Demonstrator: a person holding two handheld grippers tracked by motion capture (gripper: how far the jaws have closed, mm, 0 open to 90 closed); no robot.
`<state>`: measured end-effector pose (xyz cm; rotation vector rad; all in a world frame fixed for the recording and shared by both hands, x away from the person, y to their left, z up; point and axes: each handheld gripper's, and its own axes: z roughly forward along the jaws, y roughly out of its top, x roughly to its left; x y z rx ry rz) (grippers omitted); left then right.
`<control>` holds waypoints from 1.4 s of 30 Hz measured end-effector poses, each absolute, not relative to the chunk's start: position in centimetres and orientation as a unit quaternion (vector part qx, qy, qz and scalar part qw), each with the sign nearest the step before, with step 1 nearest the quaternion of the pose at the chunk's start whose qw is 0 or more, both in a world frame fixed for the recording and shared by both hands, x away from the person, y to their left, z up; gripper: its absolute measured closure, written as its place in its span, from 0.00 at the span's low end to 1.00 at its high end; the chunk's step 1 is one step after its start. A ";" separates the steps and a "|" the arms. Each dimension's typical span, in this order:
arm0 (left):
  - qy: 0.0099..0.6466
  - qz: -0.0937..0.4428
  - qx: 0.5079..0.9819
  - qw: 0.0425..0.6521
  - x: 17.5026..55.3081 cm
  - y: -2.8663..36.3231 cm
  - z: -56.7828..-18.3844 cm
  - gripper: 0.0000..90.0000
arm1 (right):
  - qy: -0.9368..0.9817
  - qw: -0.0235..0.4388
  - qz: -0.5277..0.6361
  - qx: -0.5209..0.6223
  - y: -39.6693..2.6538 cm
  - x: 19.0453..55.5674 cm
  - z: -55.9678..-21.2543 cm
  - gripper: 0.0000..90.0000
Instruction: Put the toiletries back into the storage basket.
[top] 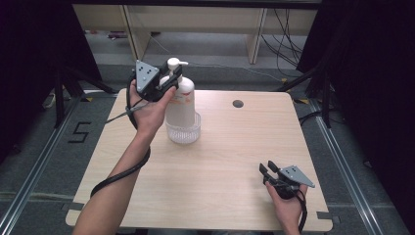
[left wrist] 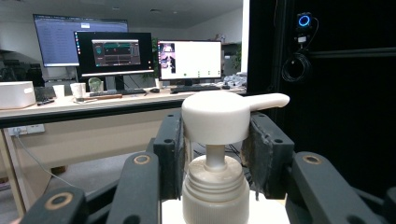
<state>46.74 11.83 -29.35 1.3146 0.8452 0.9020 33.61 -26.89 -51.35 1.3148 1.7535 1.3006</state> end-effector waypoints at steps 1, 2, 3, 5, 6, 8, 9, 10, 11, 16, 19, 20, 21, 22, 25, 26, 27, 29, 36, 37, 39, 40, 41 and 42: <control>0.369 0.392 0.572 0.619 46.8 11.8 -29.4 0.66 | 0.658 0.293 0.487 0.494 -26.9 33.6 -51.3 0.68; 0.370 0.391 0.572 0.619 46.8 11.8 -29.5 0.66 | 0.657 0.291 0.489 0.495 -26.9 33.6 -51.4 0.68; 0.370 0.392 0.573 0.618 46.9 11.8 -29.5 0.66 | 0.656 0.289 0.490 0.497 -26.8 33.6 -51.4 0.68; 0.372 0.391 0.574 0.616 46.9 11.8 -29.6 0.66 | 0.653 0.285 0.491 0.501 -26.8 33.5 -51.4 0.68; 0.373 0.391 0.574 0.615 47.0 11.8 -29.7 0.66 | 0.653 0.285 0.491 0.501 -26.8 33.5 -51.4 0.68; 0.375 0.391 0.574 0.614 47.1 11.8 -29.8 0.66 | 0.657 0.294 0.486 0.496 -26.9 33.6 -51.3 0.68; 0.375 0.390 0.574 0.614 47.1 11.8 -29.9 0.66 | 0.655 0.286 0.491 0.499 -26.8 33.6 -51.4 0.68; 0.375 0.390 0.575 0.613 47.2 11.8 -29.9 0.66 | 0.655 0.286 0.491 0.499 -26.8 33.6 -51.4 0.68; 0.376 0.390 0.576 0.613 47.2 11.8 -30.0 0.66 | 0.658 0.295 0.487 0.493 -26.9 33.6 -51.4 0.68; 0.385 0.381 0.576 0.612 47.4 11.8 -30.3 0.66 | 0.655 0.289 0.488 0.499 -26.8 33.6 -51.3 0.68; 0.386 0.381 0.576 0.611 47.5 11.8 -30.5 0.66 | 0.658 0.284 0.489 0.497 -26.9 33.6 -51.3 0.68; 0.386 0.381 0.577 0.611 47.5 11.8 -30.5 0.66 | 0.656 0.289 0.489 0.496 -26.9 33.6 -51.4 0.68; 0.387 0.381 0.577 0.611 47.6 11.8 -30.6 0.66 | 0.656 0.290 0.488 0.498 -26.8 33.6 -51.3 0.68; 0.388 0.379 0.576 0.612 47.6 11.8 -30.6 0.66 | 0.656 0.289 0.489 0.496 -26.9 33.6 -51.3 0.68; 0.389 0.379 0.577 0.610 47.7 11.8 -30.8 0.66 | 0.654 0.286 0.489 0.502 -26.8 33.5 -51.3 0.68; 0.389 0.379 0.579 0.608 47.7 11.8 -30.8 0.66 | 0.654 0.285 0.490 0.502 -26.8 33.5 -51.3 0.67; 0.389 0.379 0.580 0.608 47.7 11.8 -30.9 0.66 | 0.654 0.283 0.492 0.500 -26.8 33.6 -51.4 0.68; 0.389 0.377 0.580 0.607 47.8 11.7 -31.0 0.66 | 0.655 0.293 0.489 0.496 -26.9 33.6 -51.4 0.67; 0.391 0.374 0.583 0.606 47.8 11.6 -31.4 0.66 | 0.655 0.293 0.489 0.496 -26.9 33.6 -51.4 0.68; 0.391 0.374 0.584 0.605 47.8 11.6 -31.4 0.66 | 0.653 0.285 0.491 0.500 -26.8 33.5 -51.4 0.68; 0.392 0.373 0.585 0.604 47.9 11.6 -31.5 0.66 | 0.653 0.287 0.491 0.499 -26.8 33.6 -51.4 0.68; 0.392 0.373 0.585 0.604 47.9 11.6 -31.6 0.66 | 0.655 0.293 0.489 0.496 -26.9 33.6 -51.4 0.67; 0.392 0.372 0.584 0.605 47.9 11.5 -31.7 0.66 | 0.654 0.291 0.491 0.496 -26.9 33.6 -51.4 0.68; 0.392 0.373 0.586 0.603 47.9 11.6 -31.7 0.66 | 0.654 0.290 0.492 0.496 -26.9 33.6 -51.4 0.68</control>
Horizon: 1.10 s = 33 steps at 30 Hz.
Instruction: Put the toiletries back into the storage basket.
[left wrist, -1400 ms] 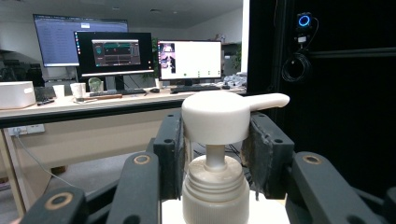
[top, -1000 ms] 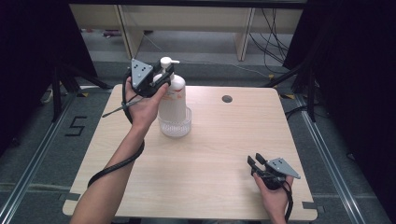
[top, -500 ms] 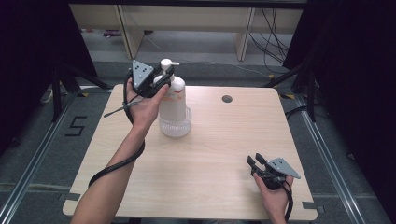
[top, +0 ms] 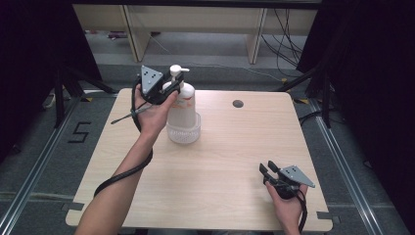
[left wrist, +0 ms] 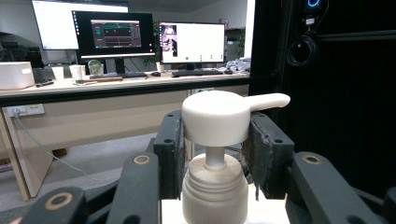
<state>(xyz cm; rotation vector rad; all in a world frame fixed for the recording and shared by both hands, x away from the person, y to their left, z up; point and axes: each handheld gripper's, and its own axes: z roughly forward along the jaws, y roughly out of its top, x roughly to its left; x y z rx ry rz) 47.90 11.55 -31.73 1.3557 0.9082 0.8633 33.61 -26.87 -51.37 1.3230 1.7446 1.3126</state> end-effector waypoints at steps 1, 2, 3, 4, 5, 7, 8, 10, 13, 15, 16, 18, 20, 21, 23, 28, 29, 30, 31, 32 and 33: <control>0.392 0.373 0.587 0.602 47.9 11.6 -31.8 0.66 | 0.654 0.293 0.489 0.497 -26.9 33.6 -51.4 0.68; 0.393 0.372 0.587 0.602 47.9 11.5 -31.9 0.66 | 0.655 0.293 0.489 0.496 -26.9 33.6 -51.4 0.68; 0.393 0.372 0.587 0.602 47.9 11.5 -31.9 0.66 | 0.653 0.286 0.491 0.501 -26.8 33.5 -51.4 0.68; 0.393 0.372 0.588 0.601 47.9 11.5 -32.0 0.66 | 0.653 0.286 0.491 0.501 -26.8 33.5 -51.4 0.68; 0.393 0.372 0.588 0.601 47.9 11.5 -32.1 0.66 | 0.655 0.293 0.489 0.496 -26.9 33.6 -51.4 0.67; 0.394 0.371 0.589 0.600 47.9 11.5 -32.2 0.66 | 0.654 0.285 0.491 0.500 -26.8 33.5 -51.4 0.67; 0.394 0.371 0.590 0.599 47.9 11.5 -32.2 0.66 | 0.658 0.293 0.488 0.493 -26.9 33.6 -51.4 0.67; 0.394 0.371 0.590 0.600 47.9 11.4 -32.3 0.66 | 0.658 0.295 0.486 0.493 -26.9 33.6 -51.3 0.67; 0.395 0.369 0.591 0.599 47.9 11.4 -32.5 0.66 | 0.654 0.285 0.490 0.500 -26.8 33.5 -51.4 0.67; 0.395 0.369 0.593 0.597 47.9 11.3 -32.7 0.66 | 0.653 0.286 0.491 0.500 -26.8 33.6 -51.4 0.67; 0.396 0.369 0.593 0.596 48.0 11.3 -32.8 0.66 | 0.654 0.286 0.489 0.501 -26.8 33.5 -51.3 0.67; 0.397 0.368 0.594 0.595 48.0 11.3 -33.0 0.66 | 0.655 0.286 0.490 0.499 -26.8 33.6 -51.4 0.67; 0.397 0.367 0.595 0.594 48.0 11.3 -33.2 0.66 | 0.656 0.286 0.491 0.496 -26.8 33.6 -51.4 0.67; 0.398 0.366 0.597 0.593 48.0 11.3 -33.3 0.66 | 0.655 0.285 0.491 0.499 -26.8 33.5 -51.4 0.67; 0.399 0.366 0.598 0.591 48.0 11.3 -33.4 0.66 | 0.657 0.292 0.486 0.496 -26.9 33.6 -51.3 0.67; 0.400 0.365 0.598 0.591 48.1 11.3 -33.8 0.66 | 0.659 0.292 0.485 0.496 -26.9 33.6 -51.3 0.67; 0.400 0.365 0.598 0.590 48.0 11.3 -33.9 0.66 | 0.661 0.291 0.480 0.497 -26.9 33.5 -51.3 0.67; 0.401 0.365 0.598 0.590 48.1 11.4 -33.9 0.66 | 0.661 0.291 0.481 0.497 -26.9 33.5 -51.3 0.67; 0.401 0.365 0.599 0.590 48.1 11.4 -34.0 0.66 | 0.662 0.290 0.479 0.497 -26.9 33.5 -51.3 0.67; 0.402 0.364 0.600 0.588 48.0 11.3 -34.1 0.66 | 0.662 0.291 0.479 0.497 -26.9 33.5 -51.3 0.67; 0.402 0.364 0.599 0.589 48.1 11.3 -34.2 0.66 | 0.662 0.291 0.479 0.497 -26.9 33.5 -51.3 0.67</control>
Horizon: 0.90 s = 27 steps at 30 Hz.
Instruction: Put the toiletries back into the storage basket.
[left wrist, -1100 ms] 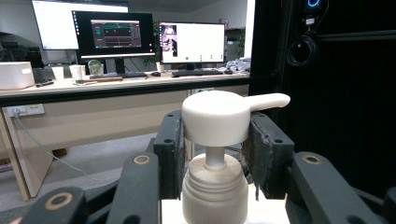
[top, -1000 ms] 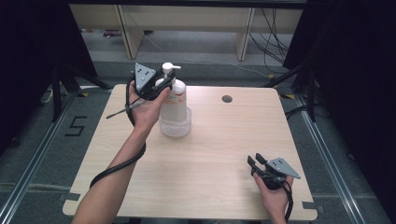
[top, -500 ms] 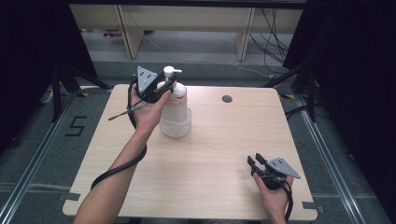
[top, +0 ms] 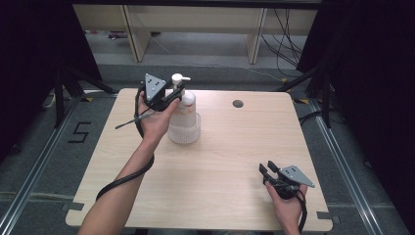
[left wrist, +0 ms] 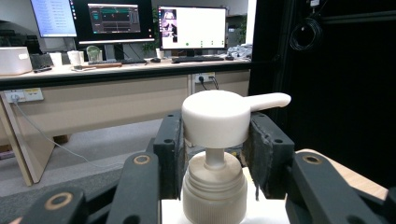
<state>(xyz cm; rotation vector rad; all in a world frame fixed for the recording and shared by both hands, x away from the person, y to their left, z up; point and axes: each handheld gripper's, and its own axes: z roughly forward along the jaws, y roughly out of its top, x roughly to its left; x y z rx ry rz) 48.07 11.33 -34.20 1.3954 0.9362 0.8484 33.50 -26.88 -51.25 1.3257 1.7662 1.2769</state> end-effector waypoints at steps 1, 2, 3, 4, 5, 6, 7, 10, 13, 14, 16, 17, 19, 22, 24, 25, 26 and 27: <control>0.402 0.364 0.601 0.588 48.1 11.3 -34.3 0.66 | 0.662 0.291 0.479 0.497 -26.9 33.5 -51.3 0.67; 0.403 0.363 0.600 0.588 48.1 11.3 -34.4 0.66 | 0.658 0.292 0.488 0.494 -26.8 33.6 -51.4 0.67; 0.403 0.363 0.602 0.586 48.1 11.3 -34.5 0.66 | 0.658 0.293 0.486 0.495 -26.8 33.6 -51.3 0.67; 0.403 0.363 0.602 0.586 48.1 11.3 -34.6 0.66 | 0.657 0.293 0.487 0.495 -26.8 33.6 -51.4 0.67; 0.404 0.363 0.601 0.586 48.1 11.3 -34.7 0.66 | 0.657 0.293 0.487 0.495 -26.8 33.6 -51.4 0.67; 0.404 0.363 0.603 0.584 48.2 11.3 -34.7 0.66 | 0.658 0.292 0.487 0.495 -26.8 33.6 -51.4 0.67; 0.404 0.362 0.604 0.583 48.2 11.3 -34.8 0.66 | 0.658 0.292 0.486 0.496 -26.8 33.6 -51.3 0.67; 0.407 0.361 0.604 0.582 48.2 11.3 -35.1 0.66 | 0.657 0.292 0.487 0.496 -26.8 33.6 -51.4 0.67; 0.407 0.361 0.607 0.579 48.2 11.3 -35.4 0.66 | 0.658 0.292 0.486 0.496 -26.8 33.6 -51.3 0.67; 0.408 0.360 0.607 0.579 48.3 11.3 -35.4 0.66 | 0.658 0.292 0.486 0.496 -26.8 33.6 -51.3 0.67; 0.409 0.359 0.607 0.579 48.3 11.3 -35.6 0.66 | 0.658 0.292 0.486 0.496 -26.8 33.6 -51.3 0.67; 0.410 0.359 0.608 0.577 48.3 11.3 -35.7 0.66 | 0.657 0.292 0.487 0.496 -26.8 33.6 -51.3 0.67; 0.412 0.357 0.610 0.576 48.4 11.3 -35.9 0.66 | 0.657 0.292 0.486 0.496 -26.8 33.6 -51.3 0.67; 0.413 0.357 0.612 0.573 48.5 11.3 -36.1 0.66 | 0.658 0.292 0.487 0.495 -26.8 33.6 -51.4 0.67; 0.413 0.357 0.613 0.571 48.6 11.4 -36.2 0.66 | 0.657 0.292 0.487 0.495 -26.8 33.6 -51.4 0.67; 0.413 0.358 0.613 0.570 48.6 11.4 -36.2 0.66 | 0.657 0.292 0.487 0.496 -26.8 33.6 -51.4 0.67; 0.414 0.357 0.614 0.570 48.6 11.4 -36.3 0.66 | 0.657 0.292 0.487 0.496 -26.8 33.6 -51.4 0.67; 0.414 0.357 0.614 0.569 48.7 11.4 -36.3 0.66 | 0.658 0.294 0.487 0.494 -26.8 33.6 -51.4 0.67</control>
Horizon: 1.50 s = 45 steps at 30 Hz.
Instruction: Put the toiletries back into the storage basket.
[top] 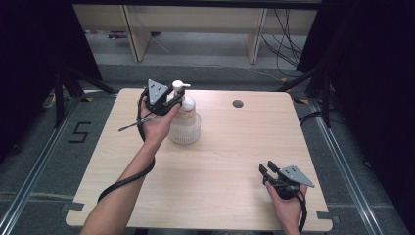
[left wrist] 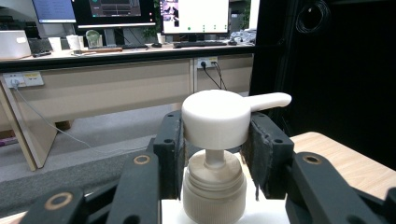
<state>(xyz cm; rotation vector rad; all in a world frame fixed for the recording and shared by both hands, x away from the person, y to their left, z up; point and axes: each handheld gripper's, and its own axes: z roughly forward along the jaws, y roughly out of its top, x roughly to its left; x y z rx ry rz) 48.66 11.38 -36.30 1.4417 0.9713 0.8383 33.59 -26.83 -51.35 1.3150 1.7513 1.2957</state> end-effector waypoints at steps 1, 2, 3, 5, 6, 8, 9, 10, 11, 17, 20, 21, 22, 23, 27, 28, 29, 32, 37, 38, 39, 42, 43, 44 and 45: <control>0.414 0.357 0.614 0.569 48.7 11.4 -36.3 0.66 | 0.659 0.297 0.486 0.492 -26.9 33.6 -51.4 0.67; 0.414 0.357 0.614 0.569 48.7 11.4 -36.4 0.66 | 0.658 0.296 0.486 0.492 -26.8 33.6 -51.4 0.67; 0.414 0.357 0.614 0.569 48.7 11.4 -36.4 0.66 | 0.659 0.296 0.486 0.492 -26.8 33.6 -51.4 0.67; 0.416 0.356 0.614 0.569 48.7 11.4 -36.5 0.66 | 0.659 0.297 0.486 0.492 -26.8 33.6 -51.4 0.67; 0.416 0.356 0.614 0.569 48.8 11.4 -36.6 0.66 | 0.658 0.296 0.486 0.492 -26.8 33.6 -51.4 0.67; 0.417 0.355 0.616 0.567 48.8 11.4 -36.7 0.66 | 0.658 0.297 0.487 0.491 -26.8 33.6 -51.4 0.67; 0.417 0.355 0.616 0.566 48.8 11.4 -36.7 0.66 | 0.651 0.281 0.491 0.506 -26.5 33.5 -51.4 0.67; 0.417 0.355 0.617 0.565 48.8 11.4 -36.8 0.66 | 0.650 0.278 0.491 0.508 -26.5 33.4 -51.4 0.67; 0.417 0.354 0.617 0.565 48.8 11.4 -36.9 0.66 | 0.649 0.279 0.490 0.510 -26.5 33.4 -51.3 0.67; 0.420 0.354 0.617 0.564 48.9 11.5 -37.1 0.66 | 0.651 0.280 0.491 0.506 -26.5 33.5 -51.4 0.67; 0.421 0.353 0.617 0.564 49.0 11.5 -37.2 0.66 | 0.651 0.280 0.491 0.507 -26.5 33.5 -51.4 0.67; 0.421 0.353 0.617 0.564 49.0 11.5 -37.2 0.66 | 0.651 0.280 0.491 0.507 -26.5 33.5 -51.4 0.67; 0.421 0.353 0.616 0.564 49.0 11.5 -37.2 0.66 | 0.651 0.279 0.491 0.507 -26.5 33.5 -51.4 0.67; 0.421 0.353 0.616 0.564 49.0 11.5 -37.2 0.66 | 0.650 0.280 0.495 0.505 -26.5 33.5 -51.4 0.67; 0.421 0.355 0.615 0.564 49.0 11.6 -37.3 0.66 | 0.650 0.279 0.495 0.505 -26.5 33.5 -51.4 0.67; 0.421 0.355 0.614 0.565 49.0 11.6 -37.3 0.66 | 0.651 0.277 0.495 0.504 -26.5 33.5 -51.4 0.67; 0.421 0.354 0.613 0.566 49.0 11.6 -37.4 0.66 | 0.652 0.277 0.494 0.504 -26.5 33.5 -51.4 0.67; 0.420 0.354 0.613 0.568 49.0 11.7 -37.4 0.66 | 0.652 0.280 0.490 0.507 -26.5 33.5 -51.4 0.67; 0.419 0.354 0.613 0.569 49.0 11.8 -37.5 0.66 | 0.653 0.281 0.488 0.506 -26.5 33.4 -51.4 0.67; 0.419 0.354 0.613 0.569 49.0 11.8 -37.5 0.66 | 0.653 0.278 0.491 0.505 -26.5 33.4 -51.4 0.67; 0.419 0.354 0.612 0.569 49.0 11.8 -37.5 0.66 | 0.650 0.280 0.490 0.509 -26.5 33.4 -51.4 0.67; 0.419 0.354 0.612 0.570 49.0 11.9 -37.5 0.65 | 0.650 0.279 0.495 0.505 -26.5 33.5 -51.4 0.67; 0.419 0.354 0.611 0.570 49.0 11.9 -37.5 0.65 | 0.651 0.280 0.493 0.505 -26.5 33.5 -51.4 0.67; 0.419 0.355 0.612 0.569 48.9 11.9 -37.5 0.65 | 0.654 0.280 0.493 0.502 -26.5 33.5 -51.4 0.67; 0.419 0.355 0.612 0.569 48.9 11.9 -37.5 0.65 | 0.651 0.278 0.495 0.504 -26.5 33.5 -51.4 0.67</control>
